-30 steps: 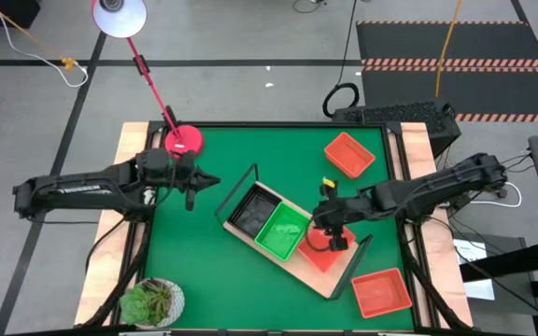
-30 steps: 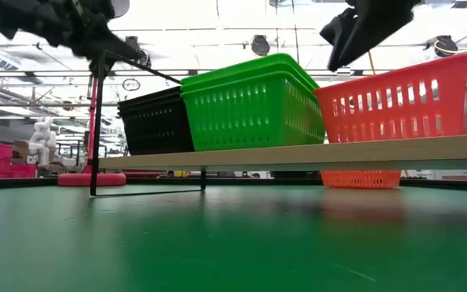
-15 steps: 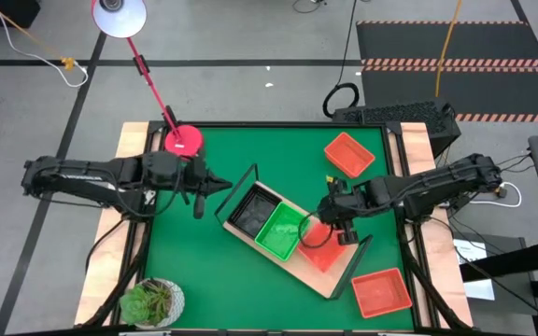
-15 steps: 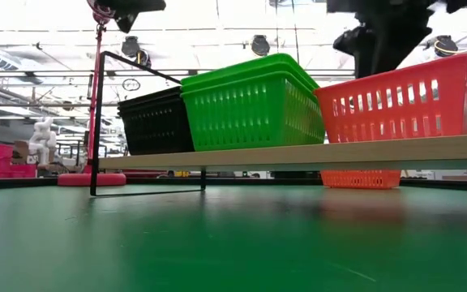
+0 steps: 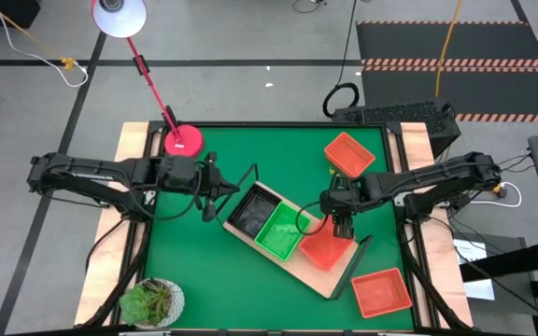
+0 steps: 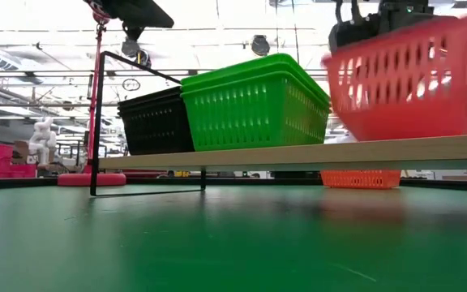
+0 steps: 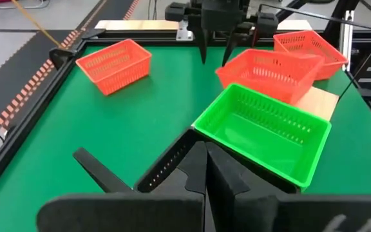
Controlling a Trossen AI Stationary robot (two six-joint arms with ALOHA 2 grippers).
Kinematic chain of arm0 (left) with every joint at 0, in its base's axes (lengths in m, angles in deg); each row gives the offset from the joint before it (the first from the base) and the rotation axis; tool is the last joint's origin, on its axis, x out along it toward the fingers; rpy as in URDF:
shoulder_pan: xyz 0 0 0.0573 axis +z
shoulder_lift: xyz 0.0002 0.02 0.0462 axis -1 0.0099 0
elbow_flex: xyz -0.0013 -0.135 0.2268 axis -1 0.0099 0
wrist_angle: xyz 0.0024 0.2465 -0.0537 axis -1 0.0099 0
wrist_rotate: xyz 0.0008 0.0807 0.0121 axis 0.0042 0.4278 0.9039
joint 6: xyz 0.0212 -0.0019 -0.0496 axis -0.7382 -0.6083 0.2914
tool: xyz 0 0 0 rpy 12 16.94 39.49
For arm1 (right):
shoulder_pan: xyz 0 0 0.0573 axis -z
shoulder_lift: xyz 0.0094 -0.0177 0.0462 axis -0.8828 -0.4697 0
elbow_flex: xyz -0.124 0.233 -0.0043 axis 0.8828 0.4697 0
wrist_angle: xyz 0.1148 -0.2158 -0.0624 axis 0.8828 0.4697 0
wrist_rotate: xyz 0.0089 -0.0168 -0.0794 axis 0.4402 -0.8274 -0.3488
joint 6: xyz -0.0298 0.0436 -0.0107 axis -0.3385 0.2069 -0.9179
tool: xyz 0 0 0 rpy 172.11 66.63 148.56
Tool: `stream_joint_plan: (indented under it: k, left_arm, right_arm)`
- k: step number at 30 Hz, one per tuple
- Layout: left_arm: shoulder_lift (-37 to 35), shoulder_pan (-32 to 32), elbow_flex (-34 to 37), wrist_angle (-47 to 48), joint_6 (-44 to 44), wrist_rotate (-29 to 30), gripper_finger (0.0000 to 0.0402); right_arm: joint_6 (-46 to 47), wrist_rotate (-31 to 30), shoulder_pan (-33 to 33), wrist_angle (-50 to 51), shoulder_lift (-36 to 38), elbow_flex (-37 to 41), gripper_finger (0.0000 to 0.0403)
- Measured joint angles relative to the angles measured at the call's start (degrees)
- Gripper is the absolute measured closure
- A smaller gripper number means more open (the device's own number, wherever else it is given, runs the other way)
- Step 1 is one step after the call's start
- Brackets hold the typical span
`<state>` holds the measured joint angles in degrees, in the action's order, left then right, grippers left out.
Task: Stack baskets on shelf by color
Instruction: Adjust the orange bin on the shelf, then stack the top orange bin on the orange bin on the shelf
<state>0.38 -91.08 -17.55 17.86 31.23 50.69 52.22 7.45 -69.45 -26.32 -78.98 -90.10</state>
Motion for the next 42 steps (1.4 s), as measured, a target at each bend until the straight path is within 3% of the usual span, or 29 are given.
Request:
stream_joint_plan:
  k: [13, 35, 42]
  left_arm:
    - [-0.15, 0.00, -0.02, -0.69, -0.26, -0.02, 0.0401]
    - [-0.15, 0.00, -0.02, -0.75, -1.14, -0.02, 0.0401]
    - [-0.15, 0.00, -0.02, -0.75, -1.16, -0.04, 0.0401]
  right_arm:
    - [2.95, 5.97, -0.05, -1.79, 0.00, 0.76, 0.0279]
    - [0.96, 5.96, -0.13, -3.93, 0.13, 0.76, 0.0280]
    - [1.87, 5.98, -0.13, -5.65, 3.15, 0.76, 0.0280]
